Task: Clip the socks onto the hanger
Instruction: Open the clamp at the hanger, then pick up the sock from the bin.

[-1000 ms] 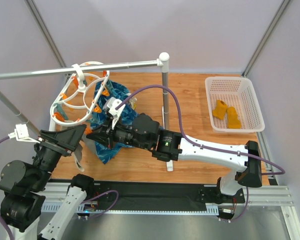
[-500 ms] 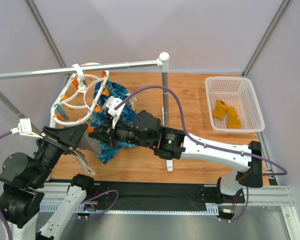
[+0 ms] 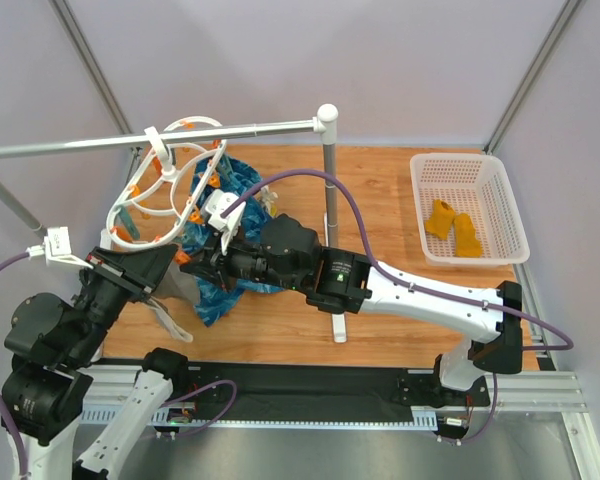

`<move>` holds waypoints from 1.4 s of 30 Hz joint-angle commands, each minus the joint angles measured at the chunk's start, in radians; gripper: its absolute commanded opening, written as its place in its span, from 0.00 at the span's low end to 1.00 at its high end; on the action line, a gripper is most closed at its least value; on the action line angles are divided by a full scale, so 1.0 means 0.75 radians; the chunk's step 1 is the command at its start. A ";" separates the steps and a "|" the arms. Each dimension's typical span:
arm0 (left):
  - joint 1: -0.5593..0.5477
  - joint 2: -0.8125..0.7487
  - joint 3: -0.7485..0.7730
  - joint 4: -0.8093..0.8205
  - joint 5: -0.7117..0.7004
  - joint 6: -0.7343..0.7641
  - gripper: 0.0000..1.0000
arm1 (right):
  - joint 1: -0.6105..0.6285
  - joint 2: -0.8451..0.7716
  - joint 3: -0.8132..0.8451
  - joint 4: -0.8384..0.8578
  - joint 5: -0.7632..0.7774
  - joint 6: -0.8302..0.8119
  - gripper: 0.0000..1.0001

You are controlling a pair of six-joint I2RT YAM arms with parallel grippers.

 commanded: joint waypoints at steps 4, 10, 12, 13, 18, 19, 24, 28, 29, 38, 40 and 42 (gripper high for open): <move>0.008 -0.015 -0.023 0.042 0.005 0.004 0.00 | 0.003 0.027 0.051 -0.042 -0.014 -0.041 0.05; 0.006 -0.023 -0.048 0.066 -0.003 0.023 0.00 | -0.017 -0.012 0.002 -0.028 0.066 0.004 0.41; 0.006 -0.029 -0.054 0.058 -0.016 0.031 0.00 | -0.022 -0.048 -0.004 -0.052 0.113 0.029 0.62; 0.008 -0.029 -0.056 0.052 -0.022 0.035 0.00 | -0.024 -0.065 0.004 -0.145 0.127 0.063 0.66; 0.006 -0.035 -0.052 0.005 -0.044 0.086 0.00 | -0.015 -0.353 -0.165 -0.524 0.397 0.270 0.71; 0.006 -0.033 -0.048 -0.001 -0.044 0.096 0.00 | -0.015 -0.499 -0.322 -0.584 0.462 0.304 0.70; 0.006 -0.053 -0.031 -0.034 -0.044 0.152 0.00 | -0.129 -0.828 -0.558 -0.944 0.851 0.625 0.60; 0.006 -0.096 -0.074 -0.024 -0.034 0.150 0.00 | -0.530 -0.920 -0.685 -1.099 0.770 0.698 0.55; 0.006 -0.107 -0.078 -0.026 -0.038 0.154 0.00 | -0.620 -0.940 -0.728 -1.104 0.762 0.691 0.52; 0.006 -0.131 -0.093 -0.053 -0.030 0.176 0.00 | -1.692 -0.643 -0.808 -0.589 0.296 0.507 0.57; 0.006 -0.133 -0.093 -0.049 -0.024 0.170 0.00 | -1.805 -0.416 -0.735 -0.480 0.204 0.515 0.61; 0.006 -0.129 -0.091 -0.050 -0.010 0.164 0.00 | -1.868 -0.258 -0.674 -0.433 0.093 0.532 0.63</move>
